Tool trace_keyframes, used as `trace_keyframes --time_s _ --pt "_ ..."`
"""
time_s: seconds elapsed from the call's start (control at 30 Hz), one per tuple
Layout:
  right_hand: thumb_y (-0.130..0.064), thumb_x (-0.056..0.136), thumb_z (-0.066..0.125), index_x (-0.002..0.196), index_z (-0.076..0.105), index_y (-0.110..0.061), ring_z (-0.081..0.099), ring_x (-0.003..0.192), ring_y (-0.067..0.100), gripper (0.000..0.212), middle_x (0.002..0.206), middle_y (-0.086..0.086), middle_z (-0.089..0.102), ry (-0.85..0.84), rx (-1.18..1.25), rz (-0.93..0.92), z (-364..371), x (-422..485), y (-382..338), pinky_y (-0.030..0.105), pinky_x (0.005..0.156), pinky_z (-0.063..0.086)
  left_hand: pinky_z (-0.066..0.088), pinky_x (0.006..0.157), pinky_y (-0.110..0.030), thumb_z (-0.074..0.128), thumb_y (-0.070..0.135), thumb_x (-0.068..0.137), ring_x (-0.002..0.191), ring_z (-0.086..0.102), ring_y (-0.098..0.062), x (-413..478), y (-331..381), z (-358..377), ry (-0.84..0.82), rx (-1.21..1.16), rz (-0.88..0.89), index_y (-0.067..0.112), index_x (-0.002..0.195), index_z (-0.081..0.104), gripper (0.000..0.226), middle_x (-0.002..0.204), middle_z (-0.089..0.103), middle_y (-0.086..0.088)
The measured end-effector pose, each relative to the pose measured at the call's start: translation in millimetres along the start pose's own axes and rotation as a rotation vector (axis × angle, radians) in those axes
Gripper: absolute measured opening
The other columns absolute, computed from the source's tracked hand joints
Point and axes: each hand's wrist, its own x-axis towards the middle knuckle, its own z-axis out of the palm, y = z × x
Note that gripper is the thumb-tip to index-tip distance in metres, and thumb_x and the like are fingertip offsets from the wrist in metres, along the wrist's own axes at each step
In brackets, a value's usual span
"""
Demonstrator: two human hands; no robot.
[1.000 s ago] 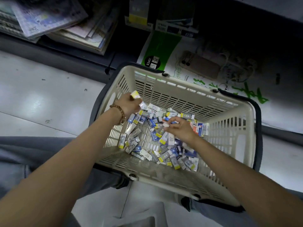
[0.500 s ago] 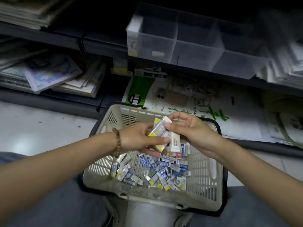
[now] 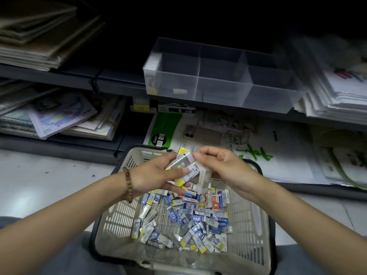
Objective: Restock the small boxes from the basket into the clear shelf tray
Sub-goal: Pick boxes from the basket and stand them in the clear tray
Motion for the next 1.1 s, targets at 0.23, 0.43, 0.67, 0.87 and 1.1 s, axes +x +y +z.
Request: trace_keyframes --time_s 0.23,0.43,0.67,0.87,1.1 --pt "-0.009 0.081 0.068 0.105 0.067 -0.006 0.068 0.077 0.010 0.024 0.101 0.015 0.070 0.060 0.027 -0.016 -6 2 -9 0.018 0.071 0.056 0.057 0.067 -0.024 0.055 0.029 0.081 0.077 0.068 -0.014 6 7 2 0.086 -0.229 0.052 0.011 0.120 0.053 0.043 0.094 0.066 -0.006" --pt "-0.007 0.081 0.066 0.099 0.068 -0.009 0.068 0.070 0.012 0.019 0.090 0.011 0.073 0.051 0.133 -0.030 -12 2 -16 0.017 0.068 0.057 0.058 0.062 -0.029 0.044 0.027 0.093 0.077 0.070 -0.014 9 7 7 0.204 -0.334 0.076 0.014 0.105 0.060 0.023 0.089 0.072 -0.003" --pt "-0.003 0.081 0.067 0.109 0.065 -0.008 0.068 0.085 0.016 0.029 0.106 0.018 0.069 0.035 0.062 -0.037 0 -1 -12 0.020 0.076 0.057 0.058 0.070 -0.027 0.052 0.022 0.090 0.072 0.068 -0.013 14 9 14 0.262 -0.307 0.102 0.010 0.110 0.059 0.024 0.089 0.071 -0.005" --pt "-0.010 0.078 0.071 0.107 0.065 -0.011 0.068 0.090 0.018 0.030 0.104 0.013 0.071 0.064 0.015 -0.023 -4 -2 -11 0.029 0.092 0.052 0.057 0.069 -0.025 0.045 0.026 0.095 0.071 0.066 -0.010 20 16 6 0.335 -0.201 0.065 0.001 0.116 0.053 0.034 0.084 0.069 -0.005" --pt "-0.027 0.070 0.068 0.107 0.064 -0.016 0.069 0.086 0.011 0.038 0.098 0.004 0.074 0.027 0.109 -0.048 -18 -2 -24 0.022 0.081 0.056 0.050 0.058 -0.016 0.064 0.024 0.083 0.067 0.061 -0.008 13 32 -28 0.440 0.309 0.318 0.015 0.080 0.052 0.015 0.075 0.069 0.000"
